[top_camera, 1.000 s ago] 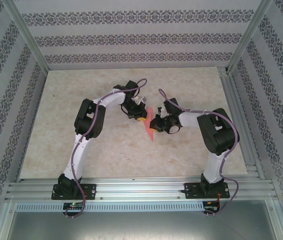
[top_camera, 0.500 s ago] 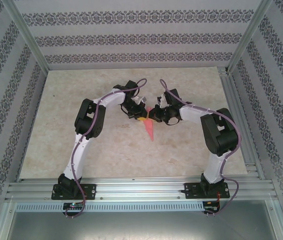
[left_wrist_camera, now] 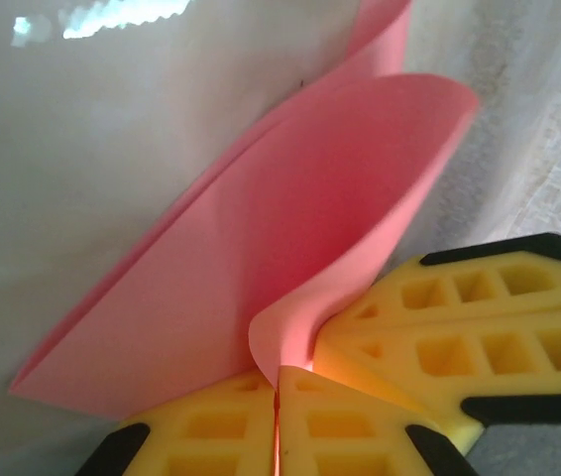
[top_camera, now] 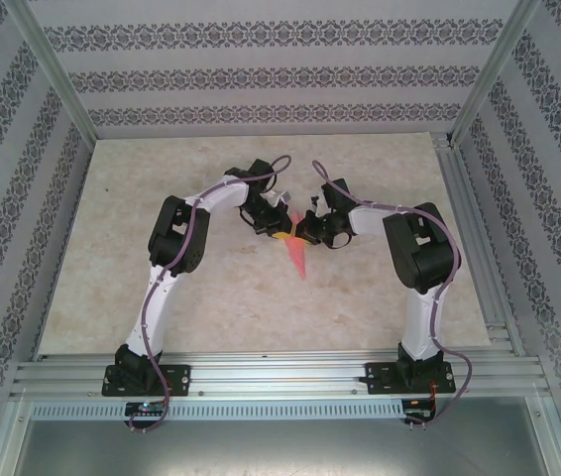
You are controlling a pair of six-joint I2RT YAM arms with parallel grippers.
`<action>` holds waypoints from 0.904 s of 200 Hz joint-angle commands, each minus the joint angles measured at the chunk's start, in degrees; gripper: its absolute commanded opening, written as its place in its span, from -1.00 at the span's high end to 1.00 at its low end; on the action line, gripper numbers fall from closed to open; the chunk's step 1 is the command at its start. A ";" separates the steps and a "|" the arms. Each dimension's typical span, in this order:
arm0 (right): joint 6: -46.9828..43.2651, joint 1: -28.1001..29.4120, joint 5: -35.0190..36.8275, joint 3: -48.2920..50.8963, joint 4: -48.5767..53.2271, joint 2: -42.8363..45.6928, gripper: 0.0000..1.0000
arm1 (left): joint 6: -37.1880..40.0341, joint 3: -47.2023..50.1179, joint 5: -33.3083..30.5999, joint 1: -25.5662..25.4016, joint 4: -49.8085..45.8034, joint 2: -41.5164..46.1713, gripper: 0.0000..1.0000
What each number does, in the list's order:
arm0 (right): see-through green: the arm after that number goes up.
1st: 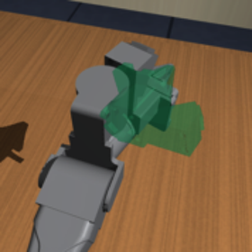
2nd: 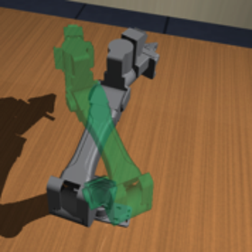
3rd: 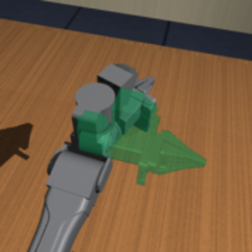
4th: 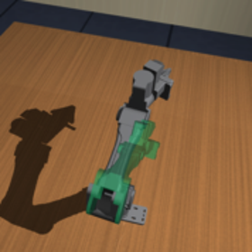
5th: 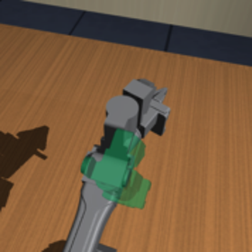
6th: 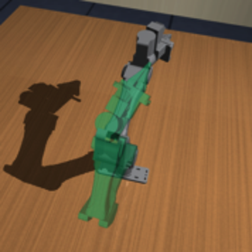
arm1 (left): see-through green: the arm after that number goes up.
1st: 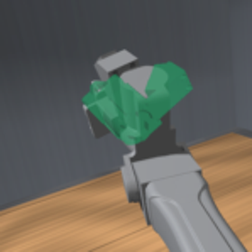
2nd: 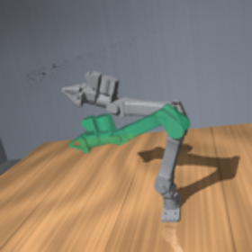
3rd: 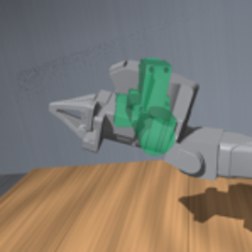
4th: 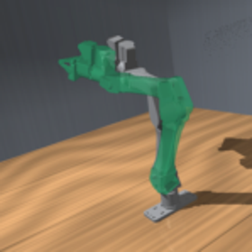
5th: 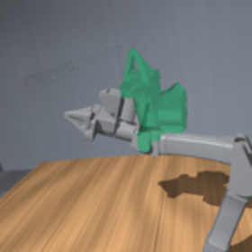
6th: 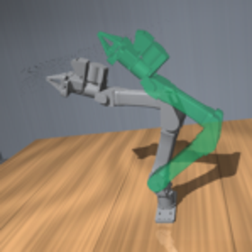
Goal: Fold a paper plane with a square sheet of paper (pick it up from the middle)
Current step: Fold the wing for the fifth time at the center of the table.
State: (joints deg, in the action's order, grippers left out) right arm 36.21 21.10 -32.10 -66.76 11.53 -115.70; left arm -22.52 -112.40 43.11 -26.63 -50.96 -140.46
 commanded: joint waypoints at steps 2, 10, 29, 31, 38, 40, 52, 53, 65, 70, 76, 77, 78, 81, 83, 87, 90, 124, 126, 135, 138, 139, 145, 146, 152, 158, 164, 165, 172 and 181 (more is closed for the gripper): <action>-2.01 -0.05 4.76 -0.93 3.56 -0.50 0.87 | 1.83 -1.18 -1.32 0.69 -1.03 -2.26 0.79; -1.94 -0.02 3.96 -0.66 2.40 0.67 0.86 | 1.78 -1.16 -1.34 0.65 -1.04 -2.27 0.79; -1.15 -0.34 2.15 -1.18 1.10 3.04 0.85 | 1.91 -1.16 -1.32 0.63 -1.09 -2.29 0.78; -1.10 -0.42 2.04 -1.29 1.08 3.29 0.85 | 1.94 -1.13 -1.35 0.69 -1.08 -2.28 0.78; -0.96 -0.55 1.70 -1.92 1.16 3.59 0.85 | 1.88 -1.21 -1.31 0.65 -1.15 -2.29 0.78; -0.96 -0.65 1.56 -2.13 1.18 3.67 0.85 | 1.87 -1.21 -1.35 0.67 -1.13 -2.36 0.79; -0.66 -0.96 0.73 -3.15 0.91 3.89 0.85 | 1.90 -1.27 -1.28 0.69 -1.13 -2.36 0.78; -0.68 -0.97 0.73 -3.22 0.84 3.94 0.85 | 1.93 -1.25 -1.28 0.70 -1.14 -2.36 0.78; -0.53 -1.28 0.64 -4.35 0.99 3.52 0.85 | 1.96 -1.16 -1.27 0.68 -1.23 -2.36 0.78; -0.46 -1.37 0.27 -4.87 0.97 3.11 0.85 | 1.98 -1.17 -1.30 0.64 -1.23 -2.36 0.78; -0.26 -1.49 -0.09 -5.43 0.71 2.65 0.85 | 2.00 -1.20 -1.28 0.70 -1.21 -2.36 0.78; -0.26 -1.50 -0.12 -5.59 0.70 2.53 0.85 | 1.98 -1.18 -1.32 0.70 -1.18 -2.36 0.78; -0.26 -1.50 -0.14 -5.71 0.69 2.42 0.85 | 1.97 -1.17 -1.34 0.66 -1.22 -2.36 0.78; -0.13 -1.57 -0.23 -6.01 0.68 2.21 0.85 | 2.02 -1.16 -1.32 0.64 -1.19 -2.40 0.78; -0.05 -1.59 -0.16 -6.19 0.68 2.05 0.85 | 1.93 -1.11 -1.29 0.69 -1.19 -2.41 0.78; 0.12 -1.59 0.03 -6.52 0.74 1.78 0.85 | 1.87 -1.15 -1.35 0.63 -1.16 -2.44 0.78; 0.17 -1.59 0.14 -6.59 0.62 1.65 0.85 | 1.91 -1.23 -1.31 0.64 -1.16 -2.45 0.78; 0.59 -1.76 0.22 -7.90 0.05 -0.70 0.86 | 1.63 -1.16 -1.27 0.70 -0.82 -2.45 0.78; 0.70 -1.70 0.20 -7.89 -0.06 -0.85 0.86 | 1.68 -1.16 -1.28 0.64 -0.88 -2.45 0.78; 0.71 -1.76 0.31 -7.86 -0.10 -1.55 0.86 | 1.62 -1.17 -1.26 0.64 -0.81 -2.45 0.78; 0.66 -1.72 0.41 -7.90 -0.24 -1.85 0.86 | 1.64 -1.18 -1.23 0.64 -0.86 -2.52 0.78; 0.64 -1.74 0.43 -7.92 -0.21 -1.92 0.86 | 1.62 -1.21 -1.25 0.67 -0.88 -2.53 0.78; 0.69 -1.81 0.10 -8.02 -0.11 -2.45 0.86 | 1.68 -1.16 -1.26 0.63 -0.91 -2.53 0.78; 0.74 -1.83 -0.03 -8.03 -0.10 -2.52 0.86 | 1.69 -1.16 -1.27 0.62 -0.90 -2.53 0.78; 0.83 -1.85 -0.24 -8.03 -0.29 -2.91 0.86 | 1.74 -1.17 -1.23 0.68 -0.90 -2.62 0.78; 0.89 -1.81 -0.02 -7.80 -0.40 -3.10 0.86 | 1.77 -1.17 -1.20 0.65 -1.07 -2.62 0.78; 0.65 -1.76 0.31 -7.64 -0.45 -3.28 0.86 | 1.81 -1.07 -1.31 0.70 -1.07 -2.62 0.78; 0.59 -1.76 0.38 -7.66 -0.45 -3.29 0.86 | 1.84 -1.07 -1.29 0.70 -1.07 -2.62 0.78; 0.18 -1.85 1.08 -7.76 0.00 -3.82 0.86 | 1.78 -1.00 -1.31 0.70 -0.95 -2.63 0.78; -0.70 -1.94 3.28 -8.03 1.70 -4.49 0.86 | 1.74 -0.98 -1.30 0.70 -0.82 -2.69 0.78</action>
State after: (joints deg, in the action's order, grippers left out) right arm 36.34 19.73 -31.51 -73.73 12.05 -118.50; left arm -22.33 -112.57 43.20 -26.63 -51.00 -140.62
